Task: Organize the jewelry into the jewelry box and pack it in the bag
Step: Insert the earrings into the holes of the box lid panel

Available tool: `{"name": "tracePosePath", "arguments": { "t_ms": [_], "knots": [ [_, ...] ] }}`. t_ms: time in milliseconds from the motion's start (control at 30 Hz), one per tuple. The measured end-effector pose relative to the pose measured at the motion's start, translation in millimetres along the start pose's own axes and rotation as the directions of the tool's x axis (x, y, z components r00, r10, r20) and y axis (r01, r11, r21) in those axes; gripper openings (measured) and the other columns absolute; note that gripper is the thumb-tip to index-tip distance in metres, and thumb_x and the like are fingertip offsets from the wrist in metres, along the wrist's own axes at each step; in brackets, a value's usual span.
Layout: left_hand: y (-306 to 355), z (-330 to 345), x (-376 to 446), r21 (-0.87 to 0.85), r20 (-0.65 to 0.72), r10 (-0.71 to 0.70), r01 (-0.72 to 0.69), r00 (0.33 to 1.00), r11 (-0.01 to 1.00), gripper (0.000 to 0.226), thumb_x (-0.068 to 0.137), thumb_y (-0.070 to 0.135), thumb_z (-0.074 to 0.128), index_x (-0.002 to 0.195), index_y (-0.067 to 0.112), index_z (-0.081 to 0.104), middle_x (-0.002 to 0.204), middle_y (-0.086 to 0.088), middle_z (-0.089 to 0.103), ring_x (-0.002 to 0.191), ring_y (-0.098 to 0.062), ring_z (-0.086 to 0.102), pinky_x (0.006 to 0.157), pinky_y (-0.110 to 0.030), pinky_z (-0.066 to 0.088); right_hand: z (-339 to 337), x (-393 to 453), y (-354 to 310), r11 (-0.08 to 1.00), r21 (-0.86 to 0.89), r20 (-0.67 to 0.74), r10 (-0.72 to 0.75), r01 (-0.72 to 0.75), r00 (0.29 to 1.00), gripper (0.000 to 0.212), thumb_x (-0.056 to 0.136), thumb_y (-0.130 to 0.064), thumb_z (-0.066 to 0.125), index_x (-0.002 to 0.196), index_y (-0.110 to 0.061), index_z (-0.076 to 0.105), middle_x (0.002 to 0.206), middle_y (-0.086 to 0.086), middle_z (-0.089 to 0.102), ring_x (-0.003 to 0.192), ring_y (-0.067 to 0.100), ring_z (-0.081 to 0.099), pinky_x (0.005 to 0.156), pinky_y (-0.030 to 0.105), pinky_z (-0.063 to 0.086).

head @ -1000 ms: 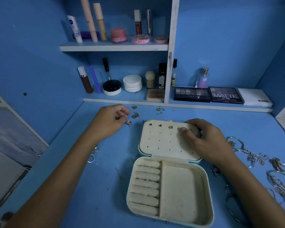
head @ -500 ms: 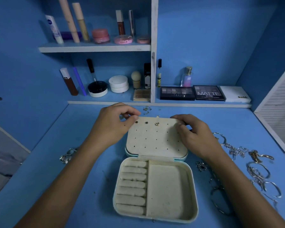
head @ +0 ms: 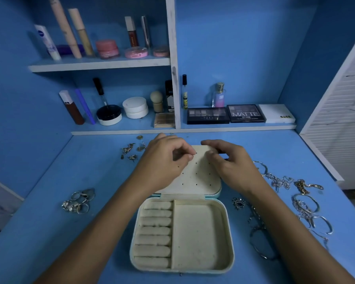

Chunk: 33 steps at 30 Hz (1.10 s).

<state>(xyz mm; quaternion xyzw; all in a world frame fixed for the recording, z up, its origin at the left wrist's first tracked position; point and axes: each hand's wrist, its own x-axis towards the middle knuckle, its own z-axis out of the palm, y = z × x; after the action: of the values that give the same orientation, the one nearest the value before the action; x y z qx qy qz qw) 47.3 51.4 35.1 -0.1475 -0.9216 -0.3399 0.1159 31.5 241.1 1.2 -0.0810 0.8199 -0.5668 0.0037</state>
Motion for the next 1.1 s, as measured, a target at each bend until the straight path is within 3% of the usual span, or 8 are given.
{"name": "tracePosePath", "arguments": {
  "t_ms": [133, 267, 500, 633, 800, 1100],
  "knots": [
    [3.6, 2.3, -1.3, -0.017, -0.01, -0.019, 0.019, 1.0, 1.0, 0.016, 0.085, 0.018, 0.074, 0.089, 0.031, 0.067, 0.078, 0.021, 0.066, 0.092, 0.004, 0.052, 0.072, -0.004, 0.037, -0.4, 0.0, 0.6, 1.0, -0.007, -0.002, -0.005, 0.005, 1.0, 0.025, 0.1, -0.025, 0.054, 0.116, -0.039, 0.067, 0.103, -0.005, 0.068, 0.082, 0.035, 0.062, 0.075, 0.036, 0.056],
    [3.9, 3.3, 1.3, 0.049, -0.009, 0.025, -0.024, 1.0, 0.998, 0.024, 0.086, 0.021, 0.072, 0.087, 0.032, 0.051, 0.08, 0.023, 0.069, 0.091, 0.0, 0.05, 0.078, -0.03, 0.045, -1.0, 0.2, 1.5, 1.0, -0.026, 0.0, -0.006, 0.006, 1.0, 0.026, 0.1, -0.026, 0.054, 0.12, -0.036, 0.067, 0.102, -0.001, 0.068, 0.064, 0.018, 0.055, 0.063, 0.025, 0.05],
    [8.5, 3.1, 7.4, 0.053, 0.051, 0.01, -0.013, 0.999, 0.999, 0.024, 0.086, 0.023, 0.07, 0.091, 0.033, 0.048, 0.081, 0.024, 0.067, 0.088, 0.003, 0.046, 0.085, -0.042, 0.046, -1.1, 0.2, 3.2, 0.998, -0.056, -0.004, -0.007, 0.006, 1.0, 0.028, 0.099, -0.025, 0.053, 0.122, -0.036, 0.066, 0.1, -0.022, 0.065, 0.062, 0.001, 0.059, 0.059, 0.01, 0.046],
    [10.7, 3.4, 10.7, 0.09, 0.092, 0.001, -0.009, 0.996, 0.996, 0.024, 0.088, 0.023, 0.069, 0.092, 0.034, 0.048, 0.08, 0.025, 0.065, 0.088, 0.006, 0.044, 0.083, -0.038, 0.044, -0.5, 0.6, 2.2, 0.996, -0.081, -0.007, -0.024, 0.023, 1.0, 0.029, 0.099, -0.023, 0.054, 0.123, -0.034, 0.066, 0.098, -0.024, 0.064, 0.061, 0.001, 0.059, 0.058, 0.008, 0.044],
    [12.4, 3.7, 15.3, 0.078, 0.079, -0.043, 0.036, 0.996, 0.996, 0.024, 0.087, 0.022, 0.07, 0.092, 0.033, 0.049, 0.081, 0.02, 0.067, 0.071, 0.001, 0.046, 0.068, -0.03, 0.044, -0.8, -0.4, 1.0, 0.996, -0.089, -0.007, -0.03, 0.029, 1.0, 0.028, 0.1, -0.021, 0.054, 0.123, -0.033, 0.066, 0.098, -0.018, 0.065, 0.061, 0.005, 0.059, 0.058, 0.007, 0.044],
    [18.7, -3.2, 18.9, 0.128, 0.162, -0.09, 0.07, 0.983, 0.989, 0.021, 0.088, 0.018, 0.068, 0.095, 0.03, 0.052, 0.082, 0.017, 0.07, 0.064, 0.008, 0.051, 0.055, -0.018, 0.031, -0.8, 0.4, 1.6, 0.993, -0.11, 0.0, -0.039, 0.039, 0.999, 0.029, 0.1, -0.022, 0.054, 0.124, -0.033, 0.065, 0.098, -0.023, 0.062, 0.058, -0.005, 0.057, 0.056, 0.006, 0.04]
  ]
}}
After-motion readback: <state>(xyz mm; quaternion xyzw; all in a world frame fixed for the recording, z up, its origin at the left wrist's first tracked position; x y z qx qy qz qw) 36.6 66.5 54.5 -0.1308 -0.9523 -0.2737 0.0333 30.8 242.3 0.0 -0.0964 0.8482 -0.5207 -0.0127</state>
